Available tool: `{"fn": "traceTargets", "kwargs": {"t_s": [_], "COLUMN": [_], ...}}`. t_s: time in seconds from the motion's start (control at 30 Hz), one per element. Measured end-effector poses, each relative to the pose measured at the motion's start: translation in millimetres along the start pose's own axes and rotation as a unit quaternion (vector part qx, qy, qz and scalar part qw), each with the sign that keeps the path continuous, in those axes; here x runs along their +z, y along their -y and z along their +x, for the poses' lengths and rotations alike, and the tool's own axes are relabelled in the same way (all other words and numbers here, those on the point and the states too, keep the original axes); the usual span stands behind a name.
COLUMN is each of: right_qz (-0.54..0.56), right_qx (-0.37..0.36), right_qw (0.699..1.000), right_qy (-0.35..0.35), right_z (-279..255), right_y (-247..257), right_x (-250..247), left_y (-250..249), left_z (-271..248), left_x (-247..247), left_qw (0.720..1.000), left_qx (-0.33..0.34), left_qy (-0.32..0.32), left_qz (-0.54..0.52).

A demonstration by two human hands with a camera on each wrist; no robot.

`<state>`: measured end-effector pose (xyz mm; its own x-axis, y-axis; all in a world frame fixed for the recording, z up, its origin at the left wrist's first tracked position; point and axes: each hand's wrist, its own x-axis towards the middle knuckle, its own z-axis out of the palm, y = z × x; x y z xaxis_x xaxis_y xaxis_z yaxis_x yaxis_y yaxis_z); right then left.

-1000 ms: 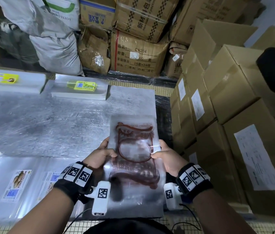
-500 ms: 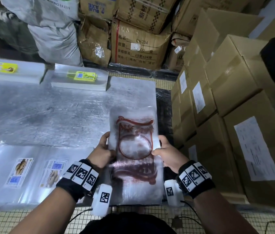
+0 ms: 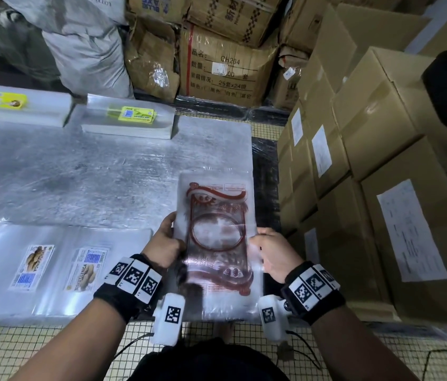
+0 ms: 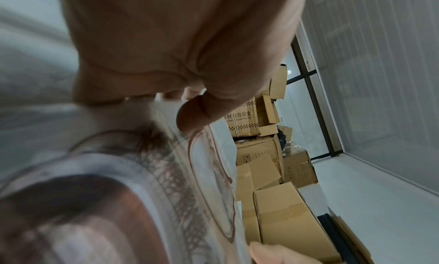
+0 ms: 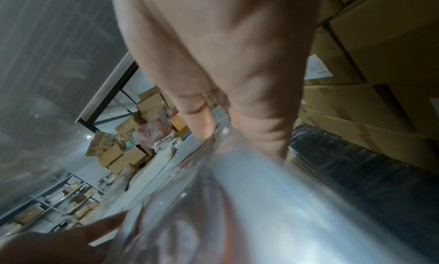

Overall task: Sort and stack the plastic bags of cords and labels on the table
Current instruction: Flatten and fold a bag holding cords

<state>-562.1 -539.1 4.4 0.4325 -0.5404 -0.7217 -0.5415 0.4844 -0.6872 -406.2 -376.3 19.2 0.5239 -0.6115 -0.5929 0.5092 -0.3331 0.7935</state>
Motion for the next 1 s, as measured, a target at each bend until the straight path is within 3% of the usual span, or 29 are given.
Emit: {"fn": "traceTargets", "kwargs": {"t_s": [0.13, 0.33, 0.53, 0.83, 1.0], "right_qz": [-0.144, -0.167, -0.133, -0.128, -0.2], "right_qx": [-0.001, -0.041, -0.082, -0.127, -0.152], "right_qw": [0.99, 0.985, 0.987, 0.982, 0.964], "right_qy": [0.004, 0.014, -0.04, -0.057, -0.088], "right_z": [-8.7, -16.5, -18.0, -22.6, -22.9], "right_y": [6.1, 8.8, -5.2, -17.3, -25.4], "right_x": [-1.7, -5.1, -5.6, -5.6, -2.1], "left_y": [1.0, 6.5, 11.2, 19.2, 27.5], "left_z": [2.8, 11.6, 2.4, 12.2, 11.2], "left_x": [-0.4, -0.8, -1.1, -10.2, -11.1], "left_qw": [1.0, 0.996, 0.984, 0.943, 0.911], "left_qx": [0.004, 0.046, 0.088, 0.099, 0.105], "left_qy": [-0.005, -0.033, -0.009, -0.023, -0.052], "left_qz": [0.009, 0.064, 0.157, 0.318, 0.396]}}
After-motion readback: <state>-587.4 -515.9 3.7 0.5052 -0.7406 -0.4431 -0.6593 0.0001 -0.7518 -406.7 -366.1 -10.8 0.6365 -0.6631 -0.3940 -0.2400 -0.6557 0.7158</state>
